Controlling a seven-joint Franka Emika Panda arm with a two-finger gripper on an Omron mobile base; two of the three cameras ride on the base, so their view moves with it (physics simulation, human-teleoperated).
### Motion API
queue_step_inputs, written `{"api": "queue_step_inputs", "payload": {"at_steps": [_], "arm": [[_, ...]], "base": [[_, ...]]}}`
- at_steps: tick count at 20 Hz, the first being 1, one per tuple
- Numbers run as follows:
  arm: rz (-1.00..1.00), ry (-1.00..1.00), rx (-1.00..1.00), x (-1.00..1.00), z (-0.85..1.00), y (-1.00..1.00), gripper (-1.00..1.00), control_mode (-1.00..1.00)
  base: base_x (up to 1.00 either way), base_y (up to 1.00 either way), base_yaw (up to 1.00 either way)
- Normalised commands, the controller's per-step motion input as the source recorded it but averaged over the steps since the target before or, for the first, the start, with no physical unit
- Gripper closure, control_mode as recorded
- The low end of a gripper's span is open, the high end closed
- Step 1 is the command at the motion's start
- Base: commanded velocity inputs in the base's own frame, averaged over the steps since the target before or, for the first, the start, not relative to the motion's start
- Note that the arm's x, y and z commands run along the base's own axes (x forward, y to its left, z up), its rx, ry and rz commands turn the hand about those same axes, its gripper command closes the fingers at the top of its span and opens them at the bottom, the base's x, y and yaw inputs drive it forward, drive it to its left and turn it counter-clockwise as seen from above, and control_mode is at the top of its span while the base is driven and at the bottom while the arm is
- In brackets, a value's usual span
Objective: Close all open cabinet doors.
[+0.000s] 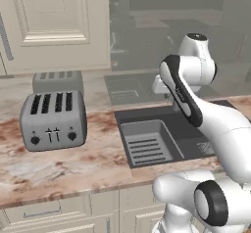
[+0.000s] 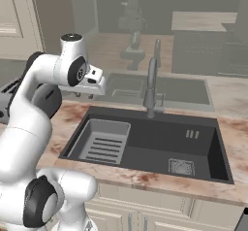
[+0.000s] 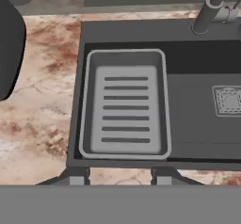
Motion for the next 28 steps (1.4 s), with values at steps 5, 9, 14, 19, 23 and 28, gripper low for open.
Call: {"api": "queue_step_inputs", "payload": {"at_steps": [5, 9, 14, 19, 23, 28], "arm": [[-0.01, -0.04, 0.00, -0.40, -0.05, -0.05, -1.00, -1.00], [-0.05, -0.08, 0.03, -0.79, -0.15, -0.33, -1.00, -1.00], [-0.05, -0.09, 0.04, -0.79, -0.08, -0.33, -1.00, -1.00], [-0.05, -0.02, 0.00, -0.53, -0.12, -0.13, -1.00, -1.00], [-0.03, 0.00, 0.00, -0.24, -0.09, 0.00, -1.00, -1.00], [-0.01, 0.00, 0.00, -0.13, -0.09, 0.02, -1.00, -1.00]], "base": [[0.00, 0.00, 0.00], [0.00, 0.00, 0.00], [0.00, 0.00, 0.00], [0.00, 0.00, 0.00], [0.00, 0.00, 0.00], [0.00, 0.00, 0.00]]}}
